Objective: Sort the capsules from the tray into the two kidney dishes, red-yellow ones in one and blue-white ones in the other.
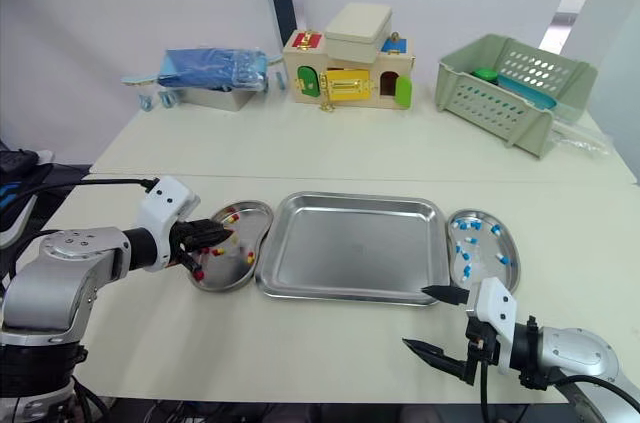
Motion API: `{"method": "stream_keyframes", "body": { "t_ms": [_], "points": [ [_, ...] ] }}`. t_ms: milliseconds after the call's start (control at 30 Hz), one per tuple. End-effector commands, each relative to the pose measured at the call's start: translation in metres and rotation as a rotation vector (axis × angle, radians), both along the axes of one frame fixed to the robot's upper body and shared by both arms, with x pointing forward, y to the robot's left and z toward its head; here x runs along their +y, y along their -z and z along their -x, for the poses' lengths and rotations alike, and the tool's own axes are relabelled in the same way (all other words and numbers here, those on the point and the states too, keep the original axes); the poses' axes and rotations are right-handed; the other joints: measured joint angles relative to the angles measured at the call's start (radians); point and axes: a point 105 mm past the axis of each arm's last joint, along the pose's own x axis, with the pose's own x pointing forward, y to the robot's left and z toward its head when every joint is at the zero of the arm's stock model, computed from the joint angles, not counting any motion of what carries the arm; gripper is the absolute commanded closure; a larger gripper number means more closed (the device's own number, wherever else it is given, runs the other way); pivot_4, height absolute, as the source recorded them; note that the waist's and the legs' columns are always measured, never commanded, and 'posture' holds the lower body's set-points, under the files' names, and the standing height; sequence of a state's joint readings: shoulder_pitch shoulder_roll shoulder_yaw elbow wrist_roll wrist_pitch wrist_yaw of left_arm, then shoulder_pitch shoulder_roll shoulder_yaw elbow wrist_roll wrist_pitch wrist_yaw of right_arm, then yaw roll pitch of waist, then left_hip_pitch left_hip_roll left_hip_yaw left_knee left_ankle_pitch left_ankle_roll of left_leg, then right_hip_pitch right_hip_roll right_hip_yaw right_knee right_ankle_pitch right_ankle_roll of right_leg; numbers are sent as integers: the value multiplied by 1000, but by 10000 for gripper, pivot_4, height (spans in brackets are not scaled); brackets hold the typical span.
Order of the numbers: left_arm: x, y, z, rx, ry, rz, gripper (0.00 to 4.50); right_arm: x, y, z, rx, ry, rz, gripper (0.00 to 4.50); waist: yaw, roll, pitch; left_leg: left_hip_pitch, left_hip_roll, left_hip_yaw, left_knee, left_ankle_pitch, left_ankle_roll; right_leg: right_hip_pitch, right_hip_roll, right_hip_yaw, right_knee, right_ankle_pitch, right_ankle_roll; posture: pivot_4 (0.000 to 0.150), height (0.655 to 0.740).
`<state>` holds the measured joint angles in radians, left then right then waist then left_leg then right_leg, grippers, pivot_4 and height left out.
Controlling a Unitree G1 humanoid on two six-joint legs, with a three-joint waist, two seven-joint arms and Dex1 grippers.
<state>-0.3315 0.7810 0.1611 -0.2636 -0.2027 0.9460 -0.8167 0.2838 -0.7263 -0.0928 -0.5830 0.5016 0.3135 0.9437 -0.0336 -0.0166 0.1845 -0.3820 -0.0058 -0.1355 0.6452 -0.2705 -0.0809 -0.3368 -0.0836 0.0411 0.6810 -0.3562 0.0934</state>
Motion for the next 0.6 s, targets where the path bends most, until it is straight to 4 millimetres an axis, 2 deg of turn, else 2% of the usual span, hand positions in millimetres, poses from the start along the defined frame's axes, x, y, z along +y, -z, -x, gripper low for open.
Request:
{"method": "stream_keyframes", "body": {
  "t_ms": [33,233,333,433,533,600],
  "points": [
    [0,-9,-2,-33,6,-3,20598,4,-6,3,-18,-17,-15,0,0,0,0,0,0,0,0,0,0,0,0,0,0,0,0,1500,7400],
    [2,-8,-1,-25,6,-2,700,3,-7,4,-17,-5,-16,0,0,0,0,0,0,0,0,0,0,0,0,0,0,0,0,1500,7400],
    [4,-10,-1,-31,10,9,277,1,-10,4,-15,10,-24,0,0,0,0,0,0,0,0,0,0,0,0,0,0,0,0,1500,7400],
    [11,-22,9,-75,48,30,277,-12,-16,0,-13,57,-25,0,-1,0,0,0,0,0,0,0,0,0,0,0,0,0,0,1500,7400],
    [37,-34,19,-129,11,22,277,-36,-20,-4,3,126,4,0,-3,0,0,0,0,0,0,0,0,-1,0,0,0,0,0,1500,7400],
    [59,-30,32,-92,-20,-8,277,-58,-21,-7,23,180,34,0,-3,0,0,0,0,0,-1,0,0,0,0,0,0,0,0,1500,7400]
  ]
}}
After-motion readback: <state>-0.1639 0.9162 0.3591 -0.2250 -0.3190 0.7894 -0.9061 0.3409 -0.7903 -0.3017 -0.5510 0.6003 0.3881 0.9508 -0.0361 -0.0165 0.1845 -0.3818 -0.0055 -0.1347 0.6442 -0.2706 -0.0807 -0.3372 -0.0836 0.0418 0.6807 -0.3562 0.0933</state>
